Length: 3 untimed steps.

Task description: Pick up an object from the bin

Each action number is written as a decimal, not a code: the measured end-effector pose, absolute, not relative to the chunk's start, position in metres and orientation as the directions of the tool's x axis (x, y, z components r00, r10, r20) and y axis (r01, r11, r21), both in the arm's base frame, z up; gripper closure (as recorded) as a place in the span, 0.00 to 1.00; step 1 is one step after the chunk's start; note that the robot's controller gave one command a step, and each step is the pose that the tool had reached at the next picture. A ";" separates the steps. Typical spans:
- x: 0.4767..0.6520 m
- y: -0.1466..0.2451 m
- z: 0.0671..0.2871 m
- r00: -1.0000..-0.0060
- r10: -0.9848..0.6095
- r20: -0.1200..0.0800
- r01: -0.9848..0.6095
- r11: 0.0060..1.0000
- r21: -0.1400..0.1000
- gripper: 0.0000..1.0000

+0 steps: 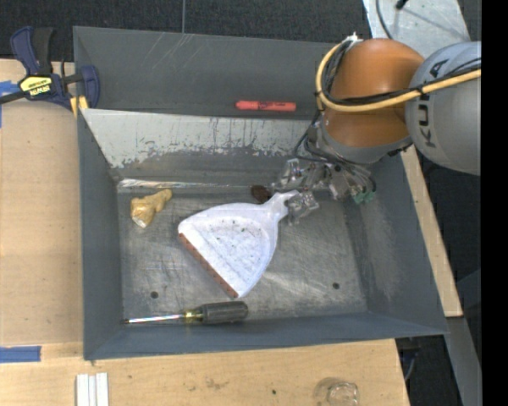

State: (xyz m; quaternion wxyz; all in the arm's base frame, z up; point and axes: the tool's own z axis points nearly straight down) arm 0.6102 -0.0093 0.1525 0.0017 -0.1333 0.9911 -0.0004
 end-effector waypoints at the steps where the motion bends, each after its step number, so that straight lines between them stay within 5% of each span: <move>1: 0.610 -0.009 0.152 -0.964 -0.264 -0.003 -0.264 0.964 -0.001 1.00; 3: 0.598 -0.008 0.221 -0.970 -0.241 -0.005 -0.241 0.970 -0.001 1.00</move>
Offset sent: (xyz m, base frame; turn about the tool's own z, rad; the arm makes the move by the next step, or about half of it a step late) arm 0.0036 -0.0010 0.0515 -0.0170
